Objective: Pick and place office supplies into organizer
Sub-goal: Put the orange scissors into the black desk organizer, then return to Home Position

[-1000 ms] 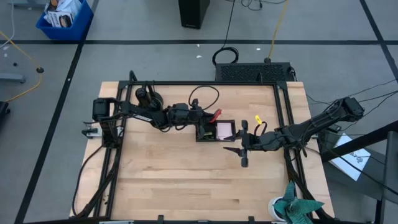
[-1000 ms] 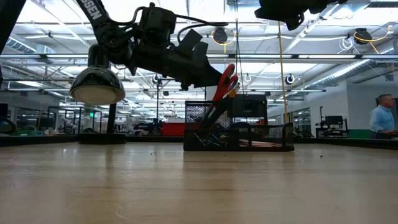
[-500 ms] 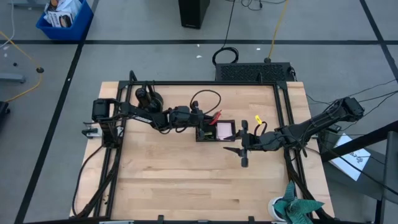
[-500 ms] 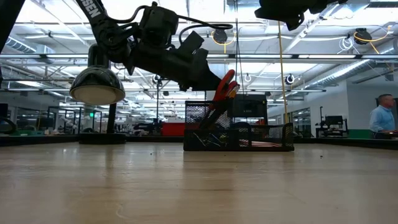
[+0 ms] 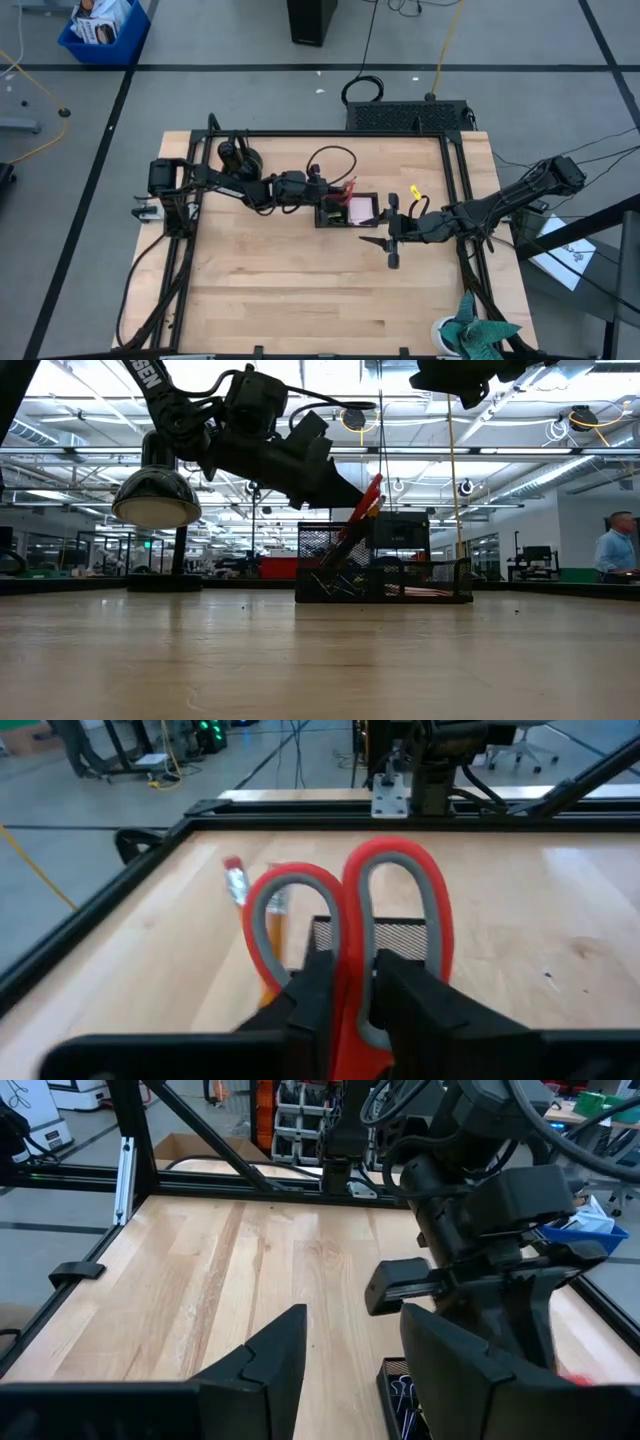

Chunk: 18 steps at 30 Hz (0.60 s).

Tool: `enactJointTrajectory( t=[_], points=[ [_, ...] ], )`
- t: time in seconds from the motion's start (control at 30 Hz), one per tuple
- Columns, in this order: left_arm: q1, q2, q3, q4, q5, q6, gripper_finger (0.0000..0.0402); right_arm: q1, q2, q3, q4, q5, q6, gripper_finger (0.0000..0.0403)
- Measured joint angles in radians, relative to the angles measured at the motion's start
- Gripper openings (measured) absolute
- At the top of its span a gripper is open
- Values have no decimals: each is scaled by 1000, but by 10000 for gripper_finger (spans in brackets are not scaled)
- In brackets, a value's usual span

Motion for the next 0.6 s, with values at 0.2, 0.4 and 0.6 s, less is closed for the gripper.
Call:
enactJointTrajectory(
  t=[0.2, 0.4, 0.6],
  points=[
    [7, 0, 0, -21, 3, -15, 137, 0, 0, 0, 0, 0, 0, 155],
    [9, -46, 2, -75, -3, 24, 156, 0, 0, 0, -1, -1, -1, 155],
    [-4, -208, 27, -279, -6, 10, 157, 1, 0, 0, -11, -5, -1, 155]
  ],
)
